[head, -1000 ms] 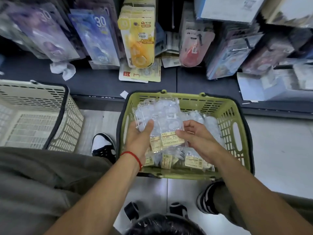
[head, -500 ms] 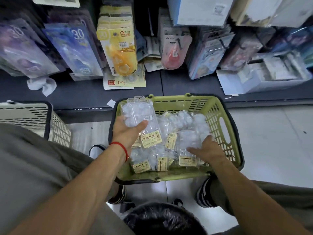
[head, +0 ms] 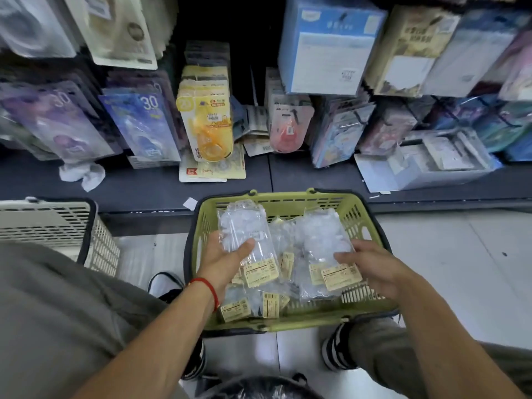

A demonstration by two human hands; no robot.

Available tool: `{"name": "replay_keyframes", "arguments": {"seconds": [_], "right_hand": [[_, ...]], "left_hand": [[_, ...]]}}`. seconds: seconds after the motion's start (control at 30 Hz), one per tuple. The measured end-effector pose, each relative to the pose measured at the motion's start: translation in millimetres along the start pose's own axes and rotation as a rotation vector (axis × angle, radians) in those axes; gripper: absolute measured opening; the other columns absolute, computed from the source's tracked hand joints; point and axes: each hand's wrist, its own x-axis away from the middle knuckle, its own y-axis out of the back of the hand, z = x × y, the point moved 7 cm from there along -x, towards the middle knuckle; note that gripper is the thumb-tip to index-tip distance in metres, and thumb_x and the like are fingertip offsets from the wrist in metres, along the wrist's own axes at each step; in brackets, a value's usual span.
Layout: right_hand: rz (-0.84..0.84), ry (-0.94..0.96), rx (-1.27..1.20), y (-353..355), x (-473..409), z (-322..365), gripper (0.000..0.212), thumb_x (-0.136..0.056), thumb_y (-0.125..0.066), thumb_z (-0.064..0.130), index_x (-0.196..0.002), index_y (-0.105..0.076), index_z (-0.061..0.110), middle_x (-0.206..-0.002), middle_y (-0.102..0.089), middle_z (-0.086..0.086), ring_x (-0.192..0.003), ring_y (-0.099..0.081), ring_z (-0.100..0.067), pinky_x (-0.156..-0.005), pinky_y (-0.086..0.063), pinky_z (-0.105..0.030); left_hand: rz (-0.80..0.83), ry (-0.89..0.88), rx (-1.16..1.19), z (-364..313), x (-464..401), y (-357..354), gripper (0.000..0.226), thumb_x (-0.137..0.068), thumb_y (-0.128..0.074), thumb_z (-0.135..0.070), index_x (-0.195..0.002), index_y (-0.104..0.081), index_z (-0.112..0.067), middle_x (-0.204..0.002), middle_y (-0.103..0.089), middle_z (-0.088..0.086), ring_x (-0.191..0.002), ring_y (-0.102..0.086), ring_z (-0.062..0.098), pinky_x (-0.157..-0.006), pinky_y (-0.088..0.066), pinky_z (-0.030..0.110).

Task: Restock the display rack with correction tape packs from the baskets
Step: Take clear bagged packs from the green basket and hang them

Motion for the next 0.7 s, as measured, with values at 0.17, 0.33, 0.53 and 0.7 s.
{"name": "replay_keyframes", "arguments": {"seconds": [0.17,0.33,0.53,0.7], "right_hand": [[0.262,0.201,-0.089,-54,31,67,0.035,-0.09,-0.072,0.009,-0.125,-0.071,0.01,-0.118,-0.078,-0.015,-0.099,-0.076,-0.027,-0.084,-0.061,-0.04],[0.256,0.346,-0.019,-86,44,113,0.033,-0.095,-0.068,0.002,-0.126,-0.068,0.013,-0.114,-0.078,-0.015,-0.098,-0.075,-0.03,-0.077,-0.06,-0.038],[0.164,0.498,0.075,-119,55,163,0.033,-0.089,-0.072,-0.001,-0.118,-0.067,0.014,-0.1,-0.081,-0.009,-0.086,-0.079,-0.026,-0.065,-0.062,-0.036],[0.132,0.639,0.057,-145,67,228,0.015,-0.096,-0.074,0.027,-0.105,-0.071,0.015,-0.092,-0.082,-0.007,-0.078,-0.079,-0.024,-0.067,-0.062,-0.041]], "left_hand": [[0.12,-0.035,0.099,-24,16,-17,0.115,-0.076,-0.084,-0.053,-0.166,-0.017,-0.032,-0.173,-0.024,0.002,-0.156,-0.029,0.026,-0.124,-0.026,0.054],[0.113,-0.171,0.162,-63,26,-11,0.073,-0.07,-0.084,-0.052,-0.136,-0.056,-0.035,-0.122,-0.074,-0.022,-0.115,-0.069,-0.001,-0.099,-0.058,0.032],[0.01,-0.253,0.211,-104,29,13,0.059,-0.064,-0.092,-0.043,-0.111,-0.057,-0.046,-0.095,-0.079,-0.021,-0.093,-0.076,0.004,-0.084,-0.063,0.036],[-0.039,-0.413,0.145,-172,28,38,0.063,-0.062,-0.093,-0.043,-0.116,-0.059,-0.041,-0.106,-0.078,-0.022,-0.093,-0.076,-0.001,-0.071,-0.061,0.018]]}}
